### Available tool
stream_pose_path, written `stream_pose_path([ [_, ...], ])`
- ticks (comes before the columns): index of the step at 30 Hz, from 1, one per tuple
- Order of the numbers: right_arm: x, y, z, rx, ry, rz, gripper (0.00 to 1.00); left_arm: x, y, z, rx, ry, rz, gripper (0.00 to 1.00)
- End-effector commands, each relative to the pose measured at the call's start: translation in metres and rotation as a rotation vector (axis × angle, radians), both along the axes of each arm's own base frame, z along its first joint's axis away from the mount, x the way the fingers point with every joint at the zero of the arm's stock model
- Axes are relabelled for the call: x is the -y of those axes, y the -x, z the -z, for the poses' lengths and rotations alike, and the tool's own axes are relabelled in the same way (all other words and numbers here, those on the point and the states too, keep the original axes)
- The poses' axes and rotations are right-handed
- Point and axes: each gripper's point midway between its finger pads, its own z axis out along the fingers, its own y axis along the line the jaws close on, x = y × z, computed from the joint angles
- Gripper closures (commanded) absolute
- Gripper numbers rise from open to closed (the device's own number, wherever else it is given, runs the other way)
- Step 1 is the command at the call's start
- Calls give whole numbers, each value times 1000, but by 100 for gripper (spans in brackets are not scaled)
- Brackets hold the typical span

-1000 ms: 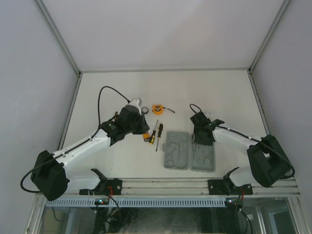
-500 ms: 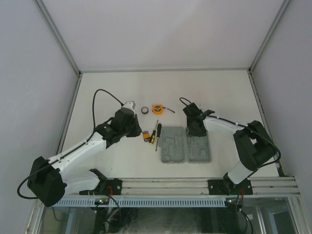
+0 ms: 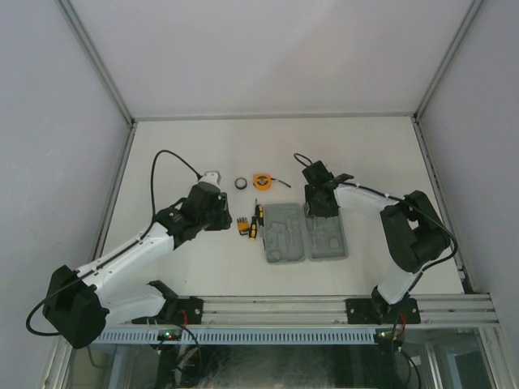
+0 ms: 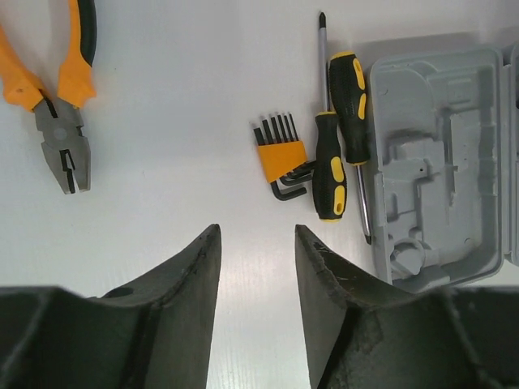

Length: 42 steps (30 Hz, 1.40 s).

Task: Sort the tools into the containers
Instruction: Pick up the pliers at the center of the board.

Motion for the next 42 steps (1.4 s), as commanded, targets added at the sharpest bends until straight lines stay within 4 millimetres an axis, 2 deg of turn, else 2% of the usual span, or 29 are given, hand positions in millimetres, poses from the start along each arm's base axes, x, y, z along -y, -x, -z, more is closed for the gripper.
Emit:
stream_pose_path([
  [1, -8, -16, -32, 102, -71, -28, 49, -7, -7, -14, 65, -10, -13, 51],
  [5, -7, -14, -67, 197, -119, -23, 44, -12, -14, -27, 108, -18, -44, 39],
  [10, -9, -6, -104, 313, -211, -55, 37, -19, -30, -55, 166, -27, -94, 27],
  [15, 0, 7, -130, 399, -280, -49, 28, -44, -47, -75, 191, -56, -198, 18],
  [19, 12, 16, -142, 459, -382, 2, 23, -76, -60, -75, 176, -68, -294, 16],
  [23, 23, 25, -142, 491, -467, 43, 18, -99, -71, -73, 173, -73, -333, 15],
  [27, 36, 33, -134, 505, -448, 56, 18, -122, -81, -73, 202, -105, -398, 14],
  [30, 44, 40, -126, 473, -437, 83, 18, -144, -86, -72, 158, -109, -467, 15],
  [36, 38, 52, -112, 378, -481, 68, 18, -174, -98, -47, 10, -121, -533, 20],
  [42, 26, 59, -100, 312, -521, 13, 22, -179, -116, -27, -88, -154, -485, 29],
])
